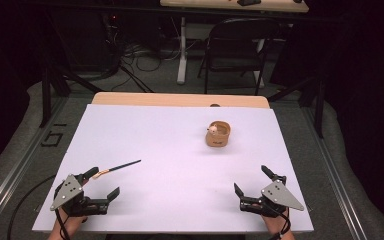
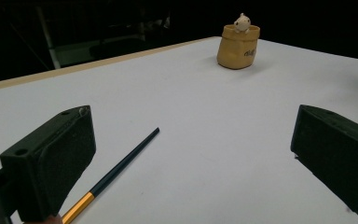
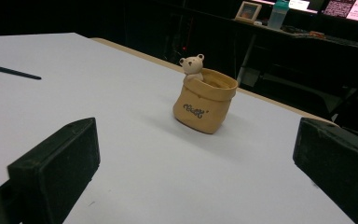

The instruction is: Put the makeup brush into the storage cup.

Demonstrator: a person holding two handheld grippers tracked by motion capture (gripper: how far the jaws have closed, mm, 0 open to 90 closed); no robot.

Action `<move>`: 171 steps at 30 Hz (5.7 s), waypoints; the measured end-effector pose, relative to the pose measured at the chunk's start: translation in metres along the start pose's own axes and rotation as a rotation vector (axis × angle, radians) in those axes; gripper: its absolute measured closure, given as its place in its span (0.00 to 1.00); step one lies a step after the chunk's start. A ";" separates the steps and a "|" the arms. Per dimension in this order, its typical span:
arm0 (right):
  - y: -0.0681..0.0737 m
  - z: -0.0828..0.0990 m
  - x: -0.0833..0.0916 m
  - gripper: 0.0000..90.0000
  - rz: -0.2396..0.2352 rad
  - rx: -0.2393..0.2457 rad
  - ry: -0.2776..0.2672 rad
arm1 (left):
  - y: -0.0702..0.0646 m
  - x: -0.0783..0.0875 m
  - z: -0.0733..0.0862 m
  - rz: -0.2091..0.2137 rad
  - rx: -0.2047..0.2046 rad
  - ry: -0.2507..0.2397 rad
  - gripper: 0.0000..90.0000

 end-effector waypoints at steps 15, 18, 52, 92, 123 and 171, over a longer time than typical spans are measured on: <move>-0.001 0.001 0.000 0.00 -0.002 -0.005 0.009 | 0.009 -0.010 0.003 0.004 -0.007 0.029 0.00; -0.001 0.001 0.001 0.00 -0.003 -0.004 0.013 | 0.011 -0.012 0.003 0.013 -0.009 0.037 0.00; -0.004 0.002 0.002 0.00 0.008 -0.009 0.008 | 0.055 -0.046 -0.001 0.069 -0.084 0.212 0.00; -0.006 0.002 0.003 0.00 0.003 -0.016 0.014 | 0.089 -0.070 -0.008 0.209 -0.281 0.657 0.00; -0.005 0.002 0.002 0.00 0.007 -0.014 0.017 | 0.084 -0.082 0.008 0.366 -0.424 0.967 0.58; -0.006 0.003 0.002 0.00 0.008 -0.013 0.028 | 0.080 -0.091 0.005 0.480 -0.428 1.081 0.92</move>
Point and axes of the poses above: each handheld gripper's, and its own axes: x roughly backward along the jaws, z roughly out of its underside, y roughly to its left, the point moved 6 cm from there along -x, roughly forward along the jaws, and after that the axes turned 6 degrees about -x, right-handed, at the moved point
